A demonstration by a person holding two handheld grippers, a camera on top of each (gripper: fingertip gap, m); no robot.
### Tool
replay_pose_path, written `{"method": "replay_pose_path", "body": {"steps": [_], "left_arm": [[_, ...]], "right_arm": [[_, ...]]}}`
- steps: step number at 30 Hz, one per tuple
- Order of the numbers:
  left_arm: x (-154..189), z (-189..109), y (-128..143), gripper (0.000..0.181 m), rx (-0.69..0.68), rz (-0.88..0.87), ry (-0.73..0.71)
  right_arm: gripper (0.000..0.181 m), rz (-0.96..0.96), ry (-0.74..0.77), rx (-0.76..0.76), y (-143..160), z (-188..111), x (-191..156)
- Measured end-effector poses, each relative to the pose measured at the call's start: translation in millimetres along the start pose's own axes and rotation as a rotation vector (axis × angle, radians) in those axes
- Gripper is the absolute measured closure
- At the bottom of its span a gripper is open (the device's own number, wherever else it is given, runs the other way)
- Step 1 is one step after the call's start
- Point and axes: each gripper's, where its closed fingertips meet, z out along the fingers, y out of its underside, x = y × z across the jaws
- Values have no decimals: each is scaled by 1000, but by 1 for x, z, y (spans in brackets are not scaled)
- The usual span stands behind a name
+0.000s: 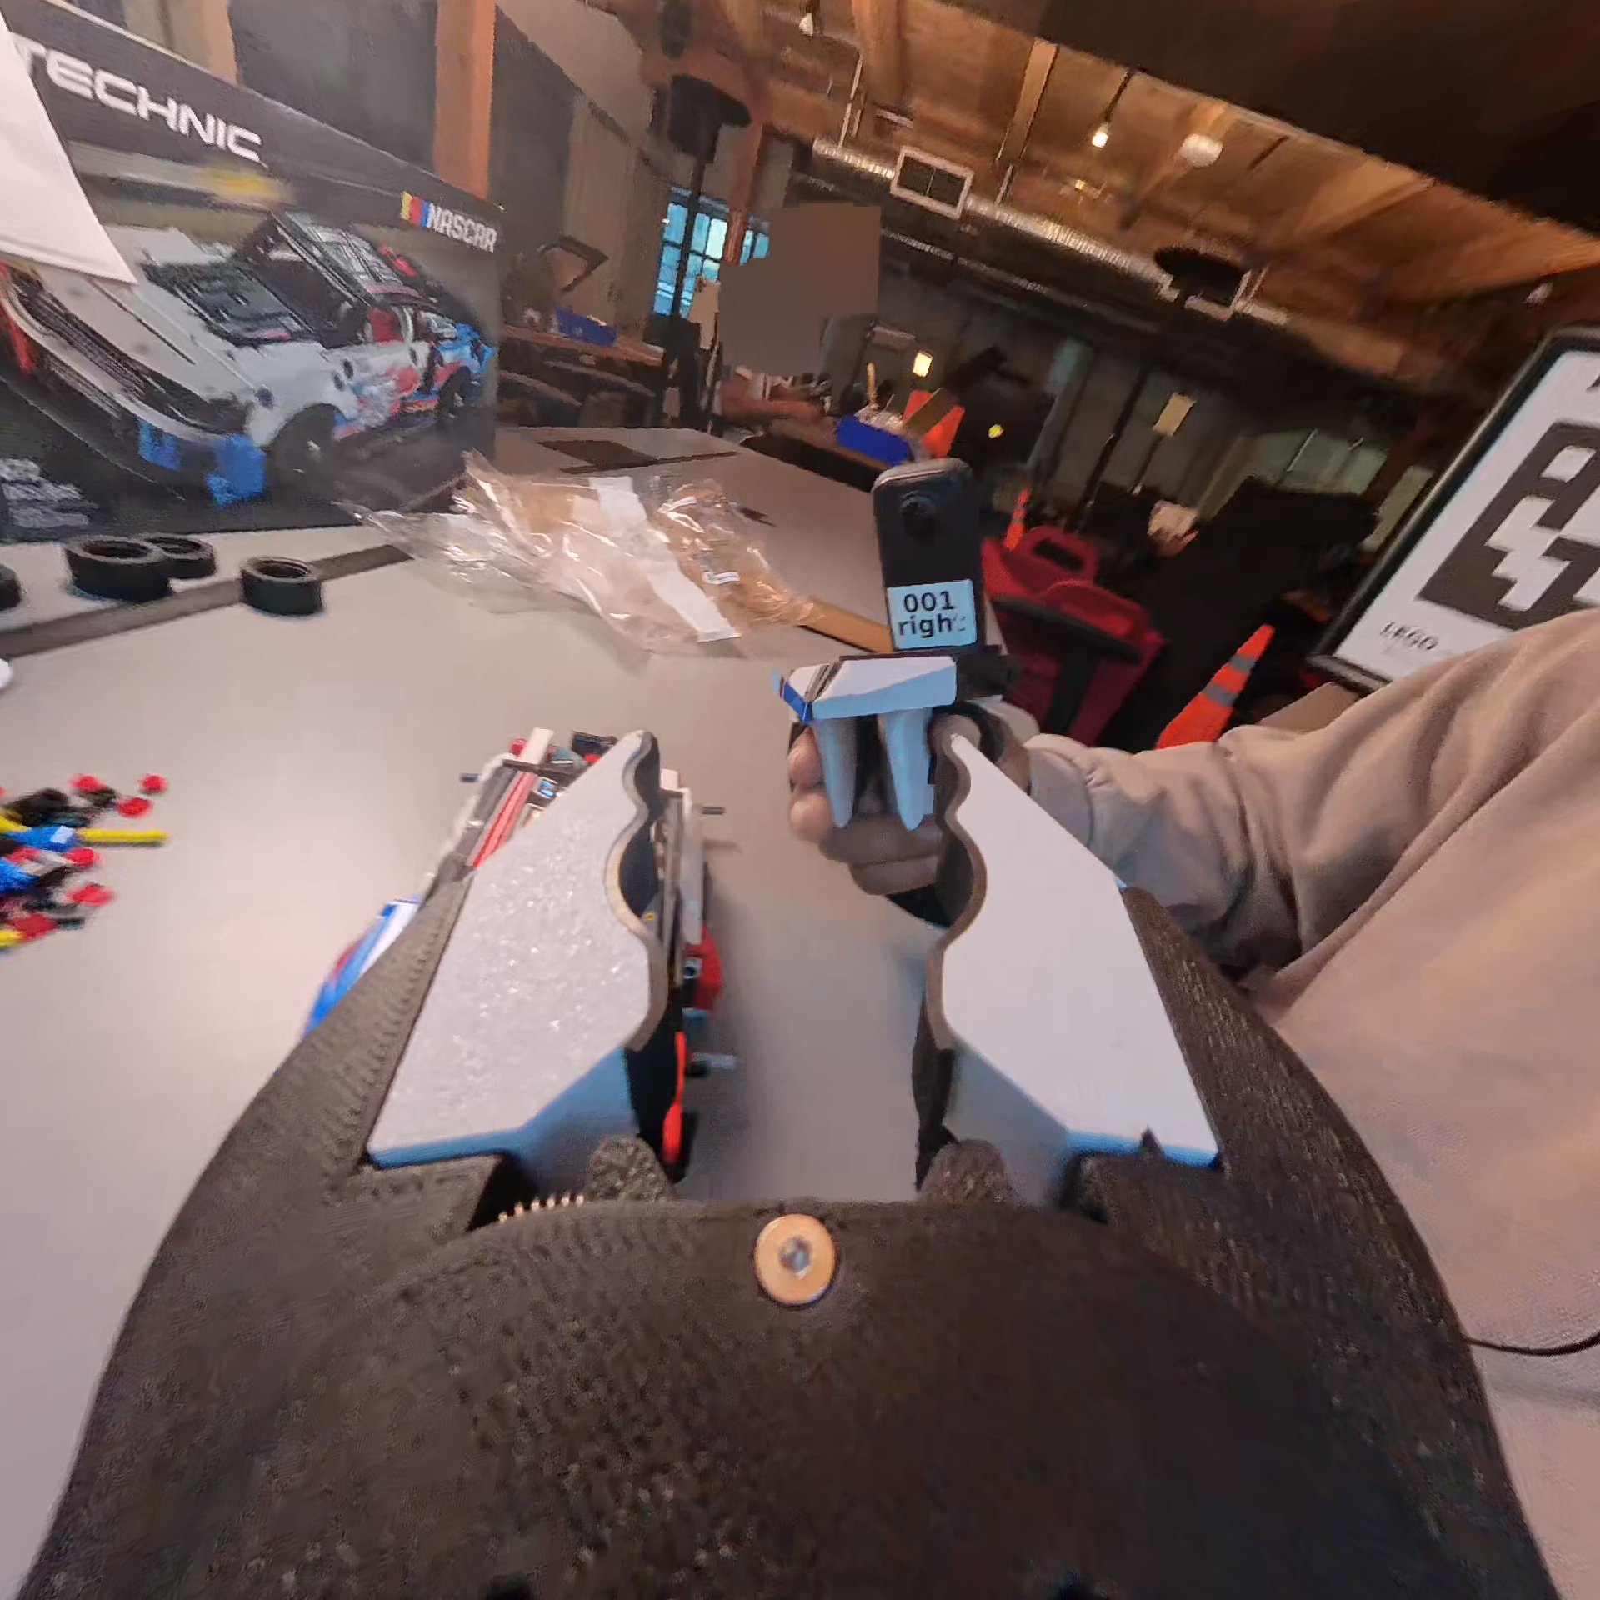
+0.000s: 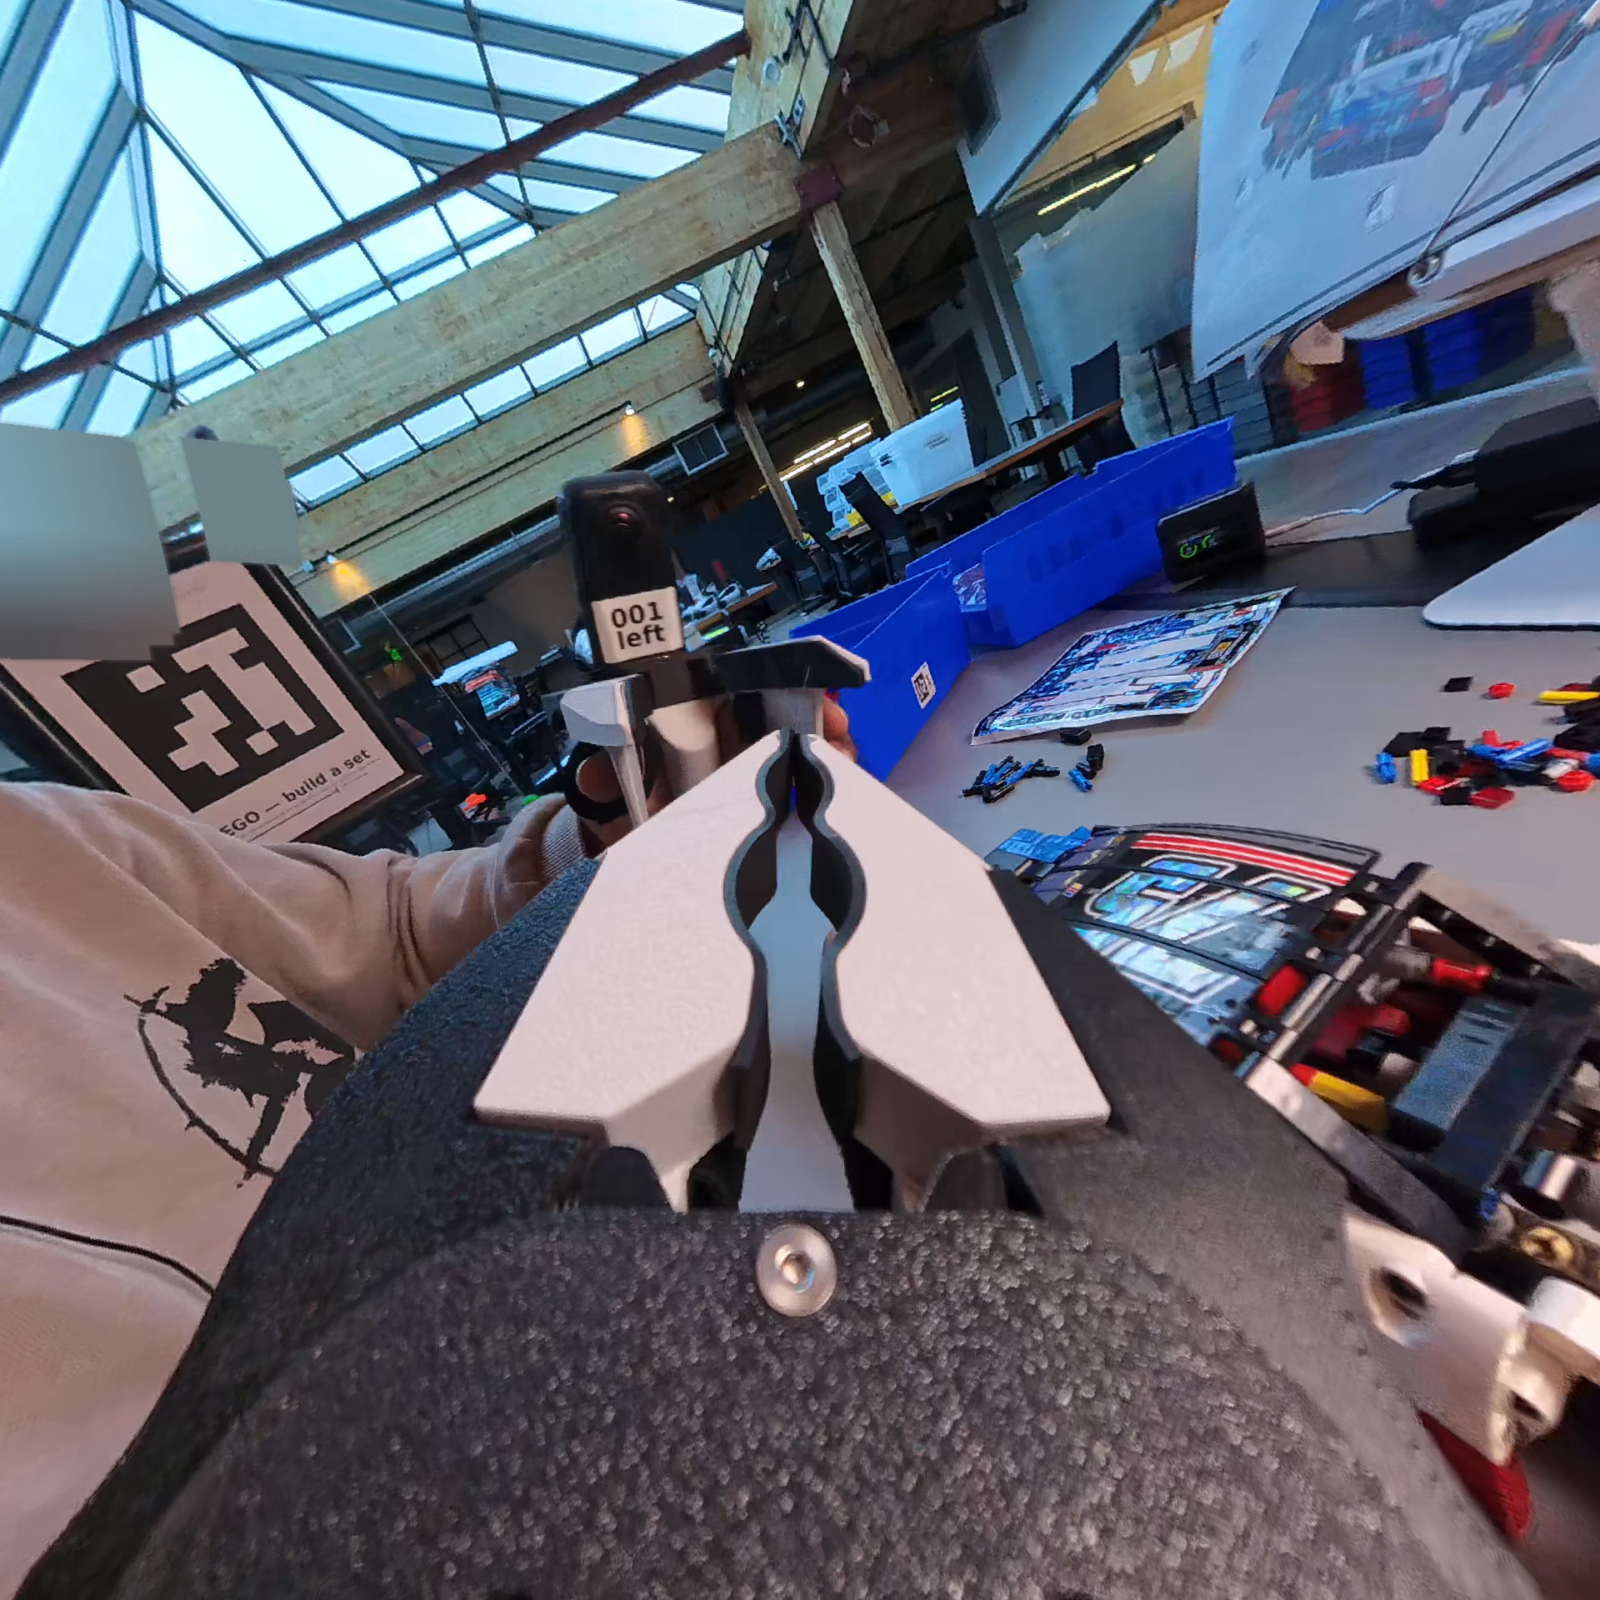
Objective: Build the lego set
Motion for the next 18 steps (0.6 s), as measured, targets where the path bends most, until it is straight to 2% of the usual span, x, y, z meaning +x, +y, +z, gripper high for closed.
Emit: {"method": "replay_pose_path", "body": {"steps": [2, 4, 6, 9, 11, 13, 18], "left_arm": [[-22, -5, 7, 110, -153, 157, -120], [-58, -11, 30, 97, -408, 337, -271], [-71, -7, 58, 74, -611, 339, -275], [-77, 6, 96, 60, -817, 361, -256], [-80, 15, 107, 52, -871, 367, -251], [-89, 18, 114, 52, -938, 390, -267], [-90, 24, 118, 66, -1006, 414, -203]], "right_arm": [[181, 9, 20, 38, -12, -7, 5], [181, 14, 43, 84, -27, -17, 12], [181, 3, 79, 119, -39, -28, 19], [181, 6, 112, 166, -52, -42, 26], [181, 11, 124, 182, -55, -50, 28], [181, 20, 135, 178, -52, -56, 30], [181, 74, 115, 168, -46, -60, 29]]}}
